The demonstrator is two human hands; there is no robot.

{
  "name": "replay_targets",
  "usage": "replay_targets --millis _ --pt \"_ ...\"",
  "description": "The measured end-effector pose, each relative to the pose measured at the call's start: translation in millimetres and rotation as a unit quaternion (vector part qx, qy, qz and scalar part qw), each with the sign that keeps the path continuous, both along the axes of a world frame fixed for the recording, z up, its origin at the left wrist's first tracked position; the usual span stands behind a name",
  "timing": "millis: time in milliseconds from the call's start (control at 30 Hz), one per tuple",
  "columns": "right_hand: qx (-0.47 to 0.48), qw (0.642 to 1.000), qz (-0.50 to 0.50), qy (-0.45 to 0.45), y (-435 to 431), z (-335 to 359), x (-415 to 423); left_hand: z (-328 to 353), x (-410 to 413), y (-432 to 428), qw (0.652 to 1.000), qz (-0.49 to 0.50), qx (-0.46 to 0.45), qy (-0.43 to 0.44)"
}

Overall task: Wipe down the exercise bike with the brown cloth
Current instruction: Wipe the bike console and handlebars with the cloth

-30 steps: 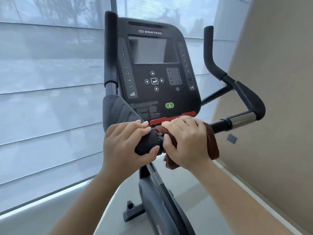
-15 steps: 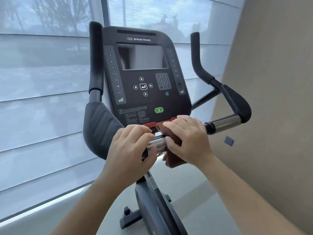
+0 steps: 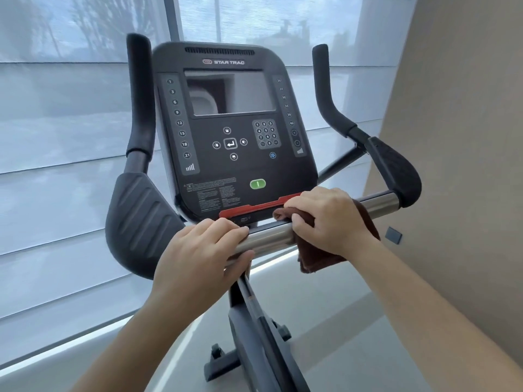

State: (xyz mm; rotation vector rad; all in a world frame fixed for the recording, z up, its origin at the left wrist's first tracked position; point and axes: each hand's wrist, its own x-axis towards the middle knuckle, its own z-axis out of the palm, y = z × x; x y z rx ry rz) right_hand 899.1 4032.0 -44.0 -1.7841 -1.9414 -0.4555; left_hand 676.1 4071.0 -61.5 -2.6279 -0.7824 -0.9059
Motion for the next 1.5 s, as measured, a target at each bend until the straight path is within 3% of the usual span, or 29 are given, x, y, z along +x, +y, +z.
replay_targets --millis 133,333,467,667,833,967,1100,1200,1300,1400,1500 --pt "-0.001 0.999 0.011 0.040 2 8 -2 3 16 -6 1.000 0.003 -0.011 -0.015" --pt "0.018 0.999 -0.034 -0.023 -8 -11 1 6 50 -15 0.998 -0.009 -0.049 -0.041" --pt "0.072 0.996 -0.006 -0.051 -7 -17 19 2 55 -16 0.997 -0.002 -0.055 -0.057" --pt "0.164 0.981 -0.081 0.059 -17 -15 60 0 57 -17 0.995 -0.002 -0.067 -0.081" --pt "0.198 0.979 0.014 0.034 0 -34 -8 -1 58 -15 0.994 -0.007 -0.057 -0.093" --pt "0.220 0.975 0.019 -0.026 -2 -31 25 -2 56 -17 0.994 -0.005 -0.063 -0.094" --pt "0.246 0.968 -0.029 0.035 -2 -31 19 -1 56 -16 0.991 -0.007 -0.082 -0.104" --pt "0.261 0.962 -0.003 0.081 4 -38 -20 1 56 -16 0.991 -0.014 -0.079 -0.109" --pt "0.244 0.968 0.045 0.027 3 -36 -9 1 55 -17 0.990 -0.011 -0.081 -0.112" --pt "0.232 0.972 0.001 -0.047 -3 -30 34 -1 53 -18 0.990 -0.005 -0.095 -0.101" --pt "0.226 0.974 -0.026 -0.018 -9 -31 69 -1 54 -19 0.990 0.003 -0.106 -0.091"
